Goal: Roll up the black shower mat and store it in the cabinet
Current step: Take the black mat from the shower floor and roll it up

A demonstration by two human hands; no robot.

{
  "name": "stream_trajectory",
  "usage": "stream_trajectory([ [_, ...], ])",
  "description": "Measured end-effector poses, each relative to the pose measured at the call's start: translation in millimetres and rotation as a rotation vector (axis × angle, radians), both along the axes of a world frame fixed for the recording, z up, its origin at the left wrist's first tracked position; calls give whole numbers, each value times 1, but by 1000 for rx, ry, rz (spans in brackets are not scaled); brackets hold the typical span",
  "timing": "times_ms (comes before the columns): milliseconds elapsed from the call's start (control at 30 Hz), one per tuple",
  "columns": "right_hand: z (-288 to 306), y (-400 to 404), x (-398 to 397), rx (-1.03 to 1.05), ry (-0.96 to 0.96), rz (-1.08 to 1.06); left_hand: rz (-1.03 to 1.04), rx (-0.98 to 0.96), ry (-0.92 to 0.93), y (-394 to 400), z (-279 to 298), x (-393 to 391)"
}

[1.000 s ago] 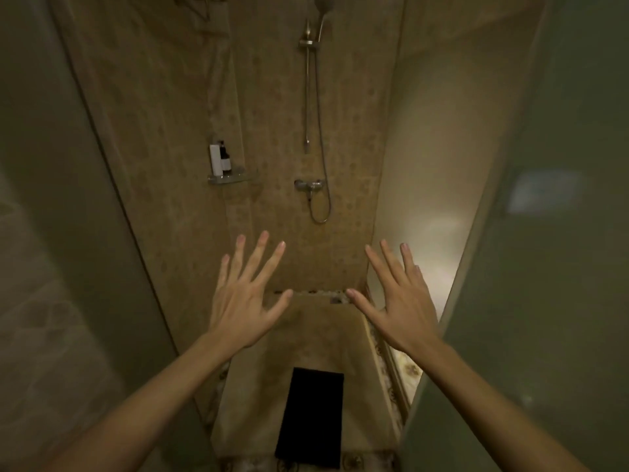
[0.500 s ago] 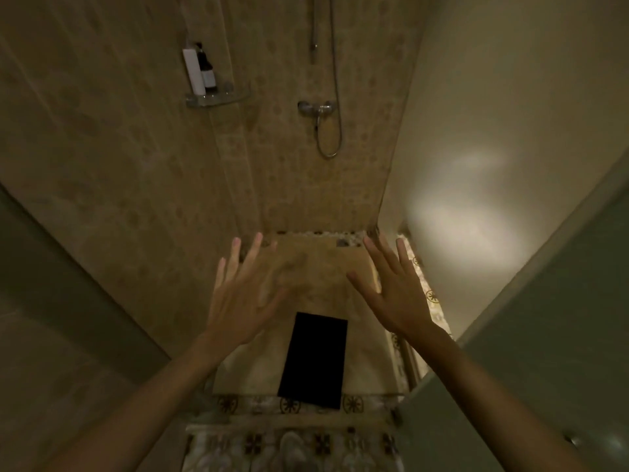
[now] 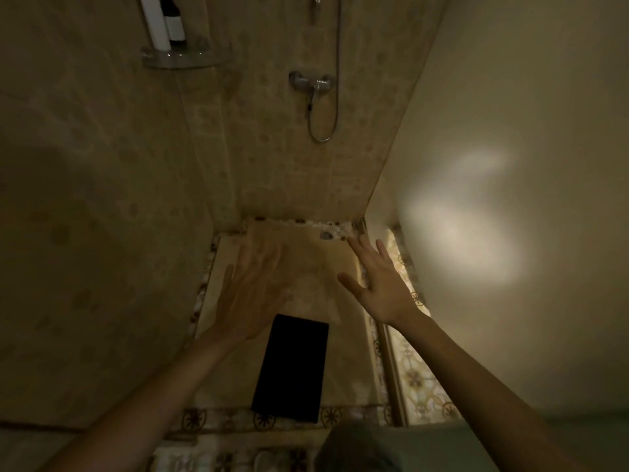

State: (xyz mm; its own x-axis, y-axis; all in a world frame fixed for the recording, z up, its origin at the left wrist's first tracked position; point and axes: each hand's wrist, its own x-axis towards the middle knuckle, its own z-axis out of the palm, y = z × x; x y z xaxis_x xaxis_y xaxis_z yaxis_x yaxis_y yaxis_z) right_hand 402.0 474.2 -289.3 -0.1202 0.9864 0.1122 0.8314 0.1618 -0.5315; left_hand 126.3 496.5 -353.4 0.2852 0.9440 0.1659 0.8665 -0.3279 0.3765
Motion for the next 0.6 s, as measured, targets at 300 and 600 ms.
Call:
stream_trajectory([
  [300, -3, 92, 9, -63, -24, -8, -24, -59, 35, 81, -4, 16],
  [600, -24, 245, 48, -102, -124, 158, 20, -82, -19, 193, -4, 85],
])
